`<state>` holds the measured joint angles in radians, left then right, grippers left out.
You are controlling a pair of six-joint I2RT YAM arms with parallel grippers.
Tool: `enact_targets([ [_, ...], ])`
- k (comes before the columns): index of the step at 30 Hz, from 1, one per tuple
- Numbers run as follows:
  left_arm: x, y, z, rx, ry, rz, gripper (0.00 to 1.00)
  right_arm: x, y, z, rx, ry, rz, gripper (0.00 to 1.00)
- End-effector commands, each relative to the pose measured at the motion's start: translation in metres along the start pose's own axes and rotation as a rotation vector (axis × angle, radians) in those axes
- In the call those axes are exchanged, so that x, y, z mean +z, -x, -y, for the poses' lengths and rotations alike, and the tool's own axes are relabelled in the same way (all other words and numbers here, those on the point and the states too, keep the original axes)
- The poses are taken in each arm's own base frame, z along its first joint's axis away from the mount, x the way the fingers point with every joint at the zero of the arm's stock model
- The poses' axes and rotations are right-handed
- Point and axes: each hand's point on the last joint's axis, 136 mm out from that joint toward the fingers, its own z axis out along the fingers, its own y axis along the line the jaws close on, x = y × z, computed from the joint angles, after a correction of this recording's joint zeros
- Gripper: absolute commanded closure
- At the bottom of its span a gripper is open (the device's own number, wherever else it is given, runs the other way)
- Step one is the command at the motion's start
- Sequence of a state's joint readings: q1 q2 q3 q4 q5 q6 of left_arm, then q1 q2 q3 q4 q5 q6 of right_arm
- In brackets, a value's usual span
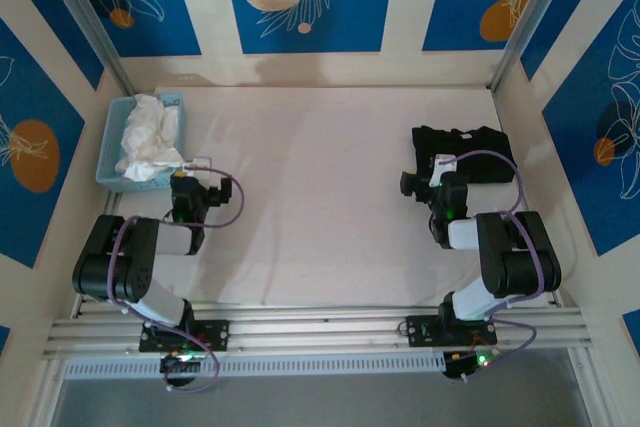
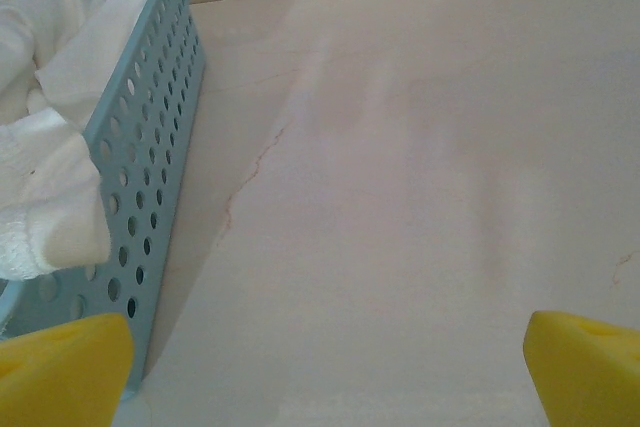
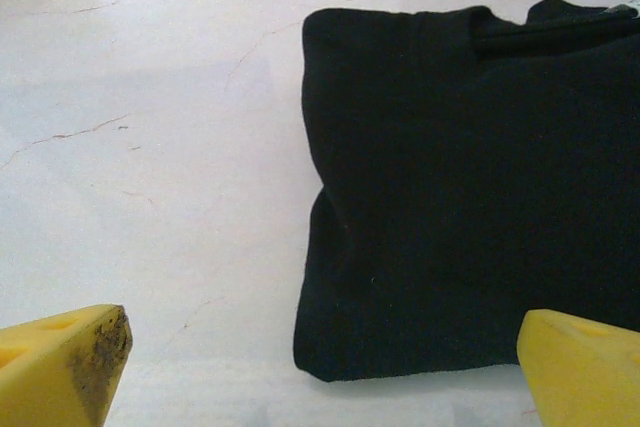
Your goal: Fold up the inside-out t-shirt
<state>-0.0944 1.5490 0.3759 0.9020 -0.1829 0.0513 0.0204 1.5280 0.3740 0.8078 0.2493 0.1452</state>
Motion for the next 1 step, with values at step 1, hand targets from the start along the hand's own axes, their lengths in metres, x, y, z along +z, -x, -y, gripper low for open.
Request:
enact_targets([
  [1,0.0,0.0038,0.0025,-0.017,-0.018,0.025,0.0,0.0012,0.021,-0.0072,-0.022,0.022,0.065,0.01],
])
